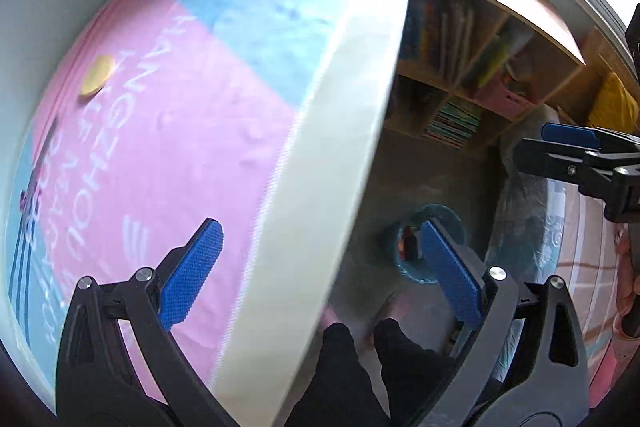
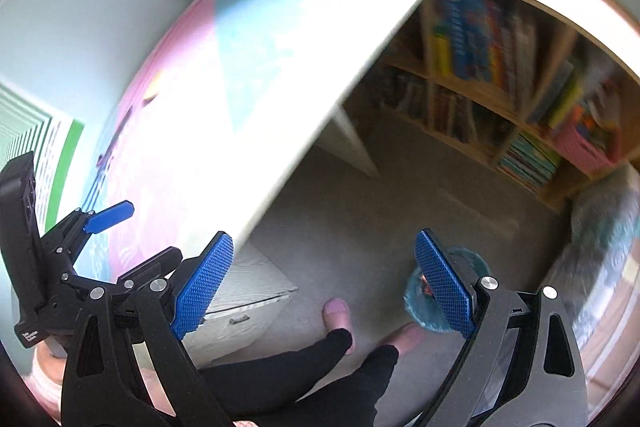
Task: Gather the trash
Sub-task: 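Move both open grippers back over the sponge and toothbrush package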
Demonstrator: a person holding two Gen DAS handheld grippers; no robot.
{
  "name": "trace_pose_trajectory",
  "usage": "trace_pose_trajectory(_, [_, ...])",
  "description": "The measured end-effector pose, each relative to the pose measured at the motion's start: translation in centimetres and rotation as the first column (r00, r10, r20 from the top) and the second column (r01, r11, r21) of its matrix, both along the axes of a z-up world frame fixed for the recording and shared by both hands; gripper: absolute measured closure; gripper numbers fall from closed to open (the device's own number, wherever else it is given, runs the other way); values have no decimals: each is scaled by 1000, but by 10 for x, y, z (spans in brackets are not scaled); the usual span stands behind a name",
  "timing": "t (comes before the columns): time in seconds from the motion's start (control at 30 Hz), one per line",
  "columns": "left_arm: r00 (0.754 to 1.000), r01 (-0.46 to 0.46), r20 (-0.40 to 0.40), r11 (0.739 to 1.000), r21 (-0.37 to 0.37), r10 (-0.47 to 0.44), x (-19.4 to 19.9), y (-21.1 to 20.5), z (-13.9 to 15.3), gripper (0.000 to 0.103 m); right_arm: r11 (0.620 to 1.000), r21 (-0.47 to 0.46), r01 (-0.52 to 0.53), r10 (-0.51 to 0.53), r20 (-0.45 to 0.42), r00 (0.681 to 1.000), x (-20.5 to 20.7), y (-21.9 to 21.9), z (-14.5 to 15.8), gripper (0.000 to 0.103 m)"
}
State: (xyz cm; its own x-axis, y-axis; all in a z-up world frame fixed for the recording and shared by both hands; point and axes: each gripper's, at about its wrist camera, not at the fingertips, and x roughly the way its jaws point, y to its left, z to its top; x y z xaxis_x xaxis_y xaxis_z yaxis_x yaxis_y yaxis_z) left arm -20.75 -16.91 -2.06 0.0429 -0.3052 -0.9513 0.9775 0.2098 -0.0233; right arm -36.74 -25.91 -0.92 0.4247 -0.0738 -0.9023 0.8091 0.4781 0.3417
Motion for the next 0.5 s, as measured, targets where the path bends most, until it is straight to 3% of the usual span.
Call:
trace_pose_trajectory(0.3, [990,-137,28,991,5,137,90,35,1,7,990,-18,-140,141,35,989,105,14,-1,12])
trace_pose_trajectory(0.5, [971,-238,28,971,13,237,135,53,-5,7,969,-22,-245,245,23,969,164,18,-2,11])
